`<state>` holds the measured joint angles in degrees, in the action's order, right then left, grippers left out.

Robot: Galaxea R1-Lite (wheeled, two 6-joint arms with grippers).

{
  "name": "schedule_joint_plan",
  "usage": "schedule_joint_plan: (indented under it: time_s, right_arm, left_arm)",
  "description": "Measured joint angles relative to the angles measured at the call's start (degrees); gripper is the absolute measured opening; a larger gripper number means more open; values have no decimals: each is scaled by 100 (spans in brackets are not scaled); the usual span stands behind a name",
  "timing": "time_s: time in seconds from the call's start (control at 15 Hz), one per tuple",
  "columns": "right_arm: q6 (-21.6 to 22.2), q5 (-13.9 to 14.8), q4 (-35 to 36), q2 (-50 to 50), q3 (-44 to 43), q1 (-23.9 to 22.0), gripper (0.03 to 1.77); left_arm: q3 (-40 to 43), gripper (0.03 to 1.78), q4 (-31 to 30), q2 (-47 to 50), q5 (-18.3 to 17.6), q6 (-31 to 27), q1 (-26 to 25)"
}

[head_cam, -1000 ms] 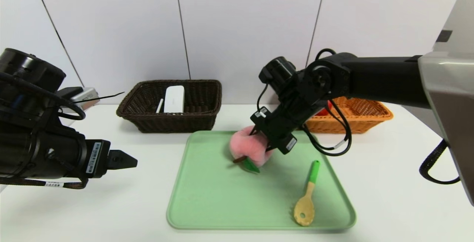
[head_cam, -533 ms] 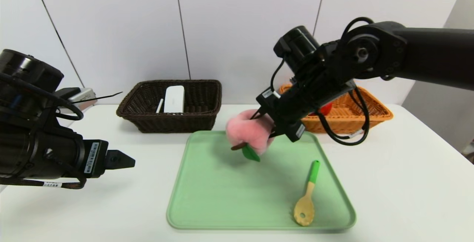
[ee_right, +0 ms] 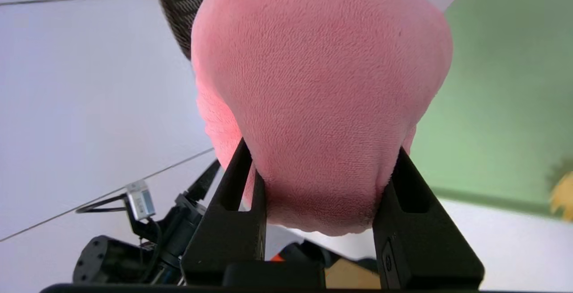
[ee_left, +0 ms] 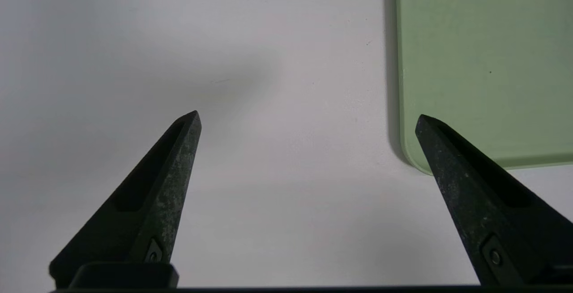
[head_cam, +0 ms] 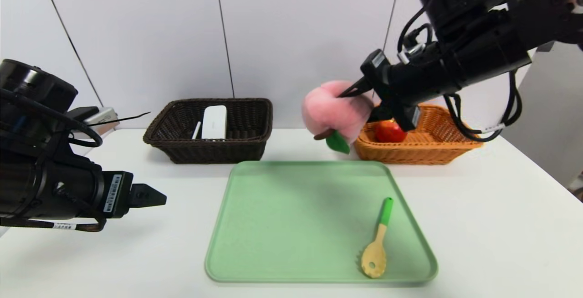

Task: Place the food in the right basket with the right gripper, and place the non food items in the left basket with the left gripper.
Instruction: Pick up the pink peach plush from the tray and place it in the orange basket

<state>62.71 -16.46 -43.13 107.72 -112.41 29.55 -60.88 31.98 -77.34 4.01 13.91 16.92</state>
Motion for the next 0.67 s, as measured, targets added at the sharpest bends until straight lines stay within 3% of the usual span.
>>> schedule_joint_plan:
  time_s: [0.47,0.67]
  right_arm:
    - [-1064,89,472,-143,-5,-1293,64]
    - [-1221,89,492,57,0,-1726,64]
  left_arm:
    - [24,169,-6,-30,-13,-5,5]
    - [5,169,-11,-48,-51,-16,5]
